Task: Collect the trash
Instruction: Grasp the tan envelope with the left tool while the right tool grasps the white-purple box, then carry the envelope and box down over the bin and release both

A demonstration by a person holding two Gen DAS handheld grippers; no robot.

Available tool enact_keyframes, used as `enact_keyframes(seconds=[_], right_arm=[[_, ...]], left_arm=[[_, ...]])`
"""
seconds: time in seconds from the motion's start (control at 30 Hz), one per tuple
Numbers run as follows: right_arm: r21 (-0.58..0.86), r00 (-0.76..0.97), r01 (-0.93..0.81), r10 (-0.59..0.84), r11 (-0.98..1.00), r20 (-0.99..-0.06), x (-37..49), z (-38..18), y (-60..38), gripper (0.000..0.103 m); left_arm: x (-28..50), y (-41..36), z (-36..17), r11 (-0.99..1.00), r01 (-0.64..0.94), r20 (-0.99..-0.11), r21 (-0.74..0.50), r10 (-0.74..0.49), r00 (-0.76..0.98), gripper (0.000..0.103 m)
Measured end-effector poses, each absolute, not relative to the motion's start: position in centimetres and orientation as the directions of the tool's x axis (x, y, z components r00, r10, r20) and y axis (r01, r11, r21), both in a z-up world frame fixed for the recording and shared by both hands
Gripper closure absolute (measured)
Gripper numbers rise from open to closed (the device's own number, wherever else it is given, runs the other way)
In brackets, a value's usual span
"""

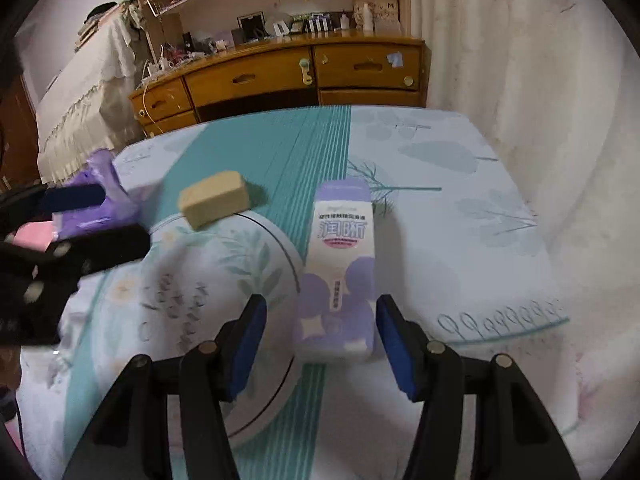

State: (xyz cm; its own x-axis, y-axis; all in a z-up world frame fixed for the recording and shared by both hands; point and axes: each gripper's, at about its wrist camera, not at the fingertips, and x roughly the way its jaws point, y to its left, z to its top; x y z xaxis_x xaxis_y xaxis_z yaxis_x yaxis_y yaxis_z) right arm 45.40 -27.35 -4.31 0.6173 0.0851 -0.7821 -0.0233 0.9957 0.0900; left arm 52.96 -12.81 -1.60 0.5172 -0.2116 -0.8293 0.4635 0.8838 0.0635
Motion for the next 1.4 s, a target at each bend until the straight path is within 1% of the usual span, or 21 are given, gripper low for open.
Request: enact_keyframes(seconds=[0.03, 0.07, 0.13, 0.23, 0.4, 0.43, 0.47, 0.5, 0.53, 0.57, 0.73, 0.9, 1.0, 1.23, 1.4], right_arm=[[0.083, 0.612, -0.021, 0.079, 0.996, -0.787, 45.7, -4.7, -27.4, 0.048], [0.064, 0.632, -0.026, 0.066, 0.998, -0.772, 46.0, -4.8, -27.4, 0.053], [0.054, 0.644, -0.037, 0.065, 0.998, -0.762, 46.6, -4.9, -27.6, 0.067], [0.107, 0.649, -0.027, 0.099, 0.994, -0.754, 47.5, -4.7, -28.6, 0.067], [0.184, 0.657, -0.003, 0.141, 0.983, -0.741, 48.5, -4.6, -30.2, 0.067], [0.185, 0.657, -0.004, 0.142, 0.983, -0.740, 48.5, -4.5, -30.2, 0.067], [0.184, 0.657, -0.004, 0.141, 0.983, -0.741, 48.6, -4.5, -30.2, 0.067], [0.183, 0.657, -0.004, 0.140, 0.983, -0.741, 48.6, -4.6, -30.2, 0.067], [0.183, 0.656, -0.003, 0.141, 0.983, -0.741, 48.6, -4.5, -30.2, 0.067], [0.181, 0.656, -0.003, 0.139, 0.983, -0.742, 48.7, -4.5, -30.2, 0.067], [0.121, 0.644, 0.008, 0.087, 0.993, -0.760, 48.4, -4.4, -29.2, 0.067], [0.180, 0.636, 0.014, 0.131, 0.984, -0.761, 45.7, -3.2, -28.5, 0.068], [0.193, 0.646, -0.006, 0.152, 0.981, -0.748, 42.7, -1.6, -27.8, 0.068], [0.249, 0.687, -0.088, 0.240, 0.964, -0.685, 31.6, 3.3, -25.4, 0.068], [0.250, 0.710, -0.162, 0.289, 0.954, -0.643, 22.0, 5.3, -23.2, 0.068]], left_arm=[[53.7, -12.9, -1.9, 0.883, 0.464, -0.833, 0.065, -0.208, 0.512, 0.017], [54.4, -13.1, -2.3, 0.883, 0.464, -0.836, 0.068, -0.204, 0.509, 0.017], [55.8, -13.3, -3.1, 0.882, 0.466, -0.842, 0.070, -0.199, 0.502, 0.017], [57.7, -13.6, -4.2, 0.885, 0.461, -0.850, 0.072, -0.187, 0.492, 0.017], [59.8, -13.8, -5.8, 0.892, 0.451, -0.867, 0.009, -0.218, 0.448, 0.018], [59.8, -13.9, -6.0, 0.892, 0.452, -0.867, 0.003, -0.223, 0.446, 0.020], [59.9, -14.0, -6.2, 0.891, 0.455, -0.868, -0.003, -0.228, 0.442, 0.037], [59.9, -14.1, -6.5, 0.889, 0.458, -0.872, -0.011, -0.233, 0.431, 0.049], [59.7, -14.1, -6.5, 0.892, 0.453, -0.867, -0.009, -0.232, 0.441, 0.059], [59.6, -14.1, -6.4, 0.895, 0.445, -0.866, 0.000, -0.223, 0.448, 0.062], [57.5, -13.6, -4.9, 0.906, 0.424, -0.851, 0.018, -0.209, 0.482, 0.063], [53.6, -12.0, -1.9, 0.910, 0.415, -0.837, 0.006, -0.222, 0.500, 0.063], [49.1, -10.5, 1.0, 0.899, 0.436, -0.822, 0.030, -0.226, 0.522, 0.063], [38.0, -6.6, 5.6, 0.899, 0.435, -0.806, 0.050, -0.221, 0.549, 0.063], [27.7, -4.1, 7.6, 0.887, 0.462, -0.785, 0.005, -0.283, 0.552, 0.063]])
